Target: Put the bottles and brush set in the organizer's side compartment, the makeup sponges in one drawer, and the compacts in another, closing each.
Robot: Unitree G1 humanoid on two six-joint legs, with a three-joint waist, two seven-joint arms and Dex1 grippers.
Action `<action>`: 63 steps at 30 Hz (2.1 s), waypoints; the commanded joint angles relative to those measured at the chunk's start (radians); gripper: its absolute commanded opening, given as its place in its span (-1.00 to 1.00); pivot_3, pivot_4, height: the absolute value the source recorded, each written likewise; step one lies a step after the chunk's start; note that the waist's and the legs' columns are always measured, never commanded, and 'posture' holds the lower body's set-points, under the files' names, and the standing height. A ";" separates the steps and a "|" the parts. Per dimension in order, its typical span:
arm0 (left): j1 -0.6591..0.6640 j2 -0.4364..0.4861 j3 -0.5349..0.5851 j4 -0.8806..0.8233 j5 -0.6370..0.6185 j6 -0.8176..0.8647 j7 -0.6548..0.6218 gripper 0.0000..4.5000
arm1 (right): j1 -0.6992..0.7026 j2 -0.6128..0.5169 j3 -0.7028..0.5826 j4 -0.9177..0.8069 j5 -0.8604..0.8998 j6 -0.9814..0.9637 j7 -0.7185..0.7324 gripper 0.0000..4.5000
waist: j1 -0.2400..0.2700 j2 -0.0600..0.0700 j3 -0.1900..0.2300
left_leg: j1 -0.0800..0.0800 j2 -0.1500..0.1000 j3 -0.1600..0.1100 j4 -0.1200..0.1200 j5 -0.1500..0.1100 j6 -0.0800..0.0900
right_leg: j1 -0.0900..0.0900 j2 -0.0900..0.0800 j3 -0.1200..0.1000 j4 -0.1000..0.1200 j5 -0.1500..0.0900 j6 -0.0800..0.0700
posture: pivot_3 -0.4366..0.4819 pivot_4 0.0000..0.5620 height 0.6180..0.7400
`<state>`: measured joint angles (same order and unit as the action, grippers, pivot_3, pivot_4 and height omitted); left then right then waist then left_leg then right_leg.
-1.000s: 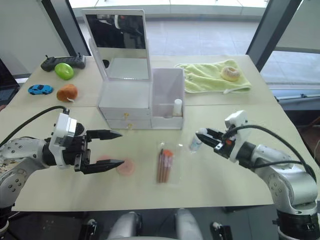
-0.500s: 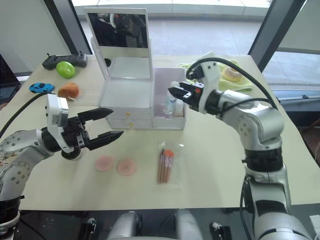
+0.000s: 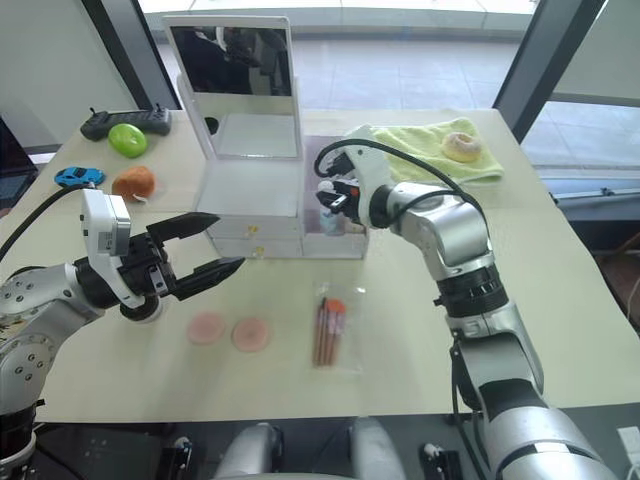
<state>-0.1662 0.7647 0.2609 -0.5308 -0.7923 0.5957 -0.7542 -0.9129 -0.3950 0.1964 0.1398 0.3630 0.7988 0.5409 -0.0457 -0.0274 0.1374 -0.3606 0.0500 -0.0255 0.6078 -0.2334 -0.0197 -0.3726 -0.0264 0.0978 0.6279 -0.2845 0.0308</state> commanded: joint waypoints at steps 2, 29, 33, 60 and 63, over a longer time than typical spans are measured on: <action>-0.007 -0.001 0.027 -0.032 -0.023 0.002 0.013 1.00 | -0.035 0.029 0.008 0.030 -0.063 -0.073 0.012 -0.60 | -0.001 0.000 0.000 | 0.000 0.000 0.000 0.000 0.000 0.000 | 0.000 0.000 0.000 0.000 0.000 0.000 | -0.05 -0.47 1.00; -0.039 0.002 0.016 -0.018 -0.018 0.015 0.005 1.00 | 0.019 0.076 -0.060 -0.032 -0.115 -0.057 0.053 0.84 | -0.001 0.000 0.000 | 0.000 0.000 -0.001 0.000 0.000 0.000 | 0.000 0.000 0.000 0.000 0.000 0.000 | -0.05 -0.47 1.00; -0.044 0.001 0.012 -0.012 -0.014 0.012 0.002 1.00 | 0.018 0.043 -0.085 -0.145 -0.081 -0.004 0.085 1.00 | -0.004 0.001 0.000 | 0.000 0.000 -0.001 -0.001 0.000 0.000 | -0.001 0.001 0.000 0.001 0.000 0.000 | -0.05 -0.47 1.00; 0.167 0.336 0.359 1.140 0.397 -0.500 -0.282 1.00 | 1.221 -0.393 -1.160 -0.397 0.145 -0.153 0.512 1.00 | 0.004 -0.003 0.000 | 0.007 0.000 0.006 -0.010 0.000 -0.001 | -0.007 -0.008 -0.001 -0.003 -0.010 -0.002 | -0.05 -0.47 1.00; 0.122 0.346 0.370 1.260 0.409 -0.544 -0.252 1.00 | 1.265 -0.389 -1.216 -0.313 0.145 -0.216 0.517 1.00 | 0.006 -0.005 0.001 | 0.006 0.000 0.008 -0.011 0.000 -0.001 | -0.009 -0.011 -0.003 -0.003 -0.010 -0.002 | -0.05 -0.47 1.00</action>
<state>-0.0049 1.0692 0.5889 0.6525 -0.3920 0.1058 -1.0334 0.3333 -0.7797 -0.9415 -0.2189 0.5102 0.6609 1.0465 -0.0400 -0.0319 0.1383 -0.3543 0.0497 -0.0155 0.5965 -0.2338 -0.0203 -0.3827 -0.0387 0.0951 0.6250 -0.2944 0.0290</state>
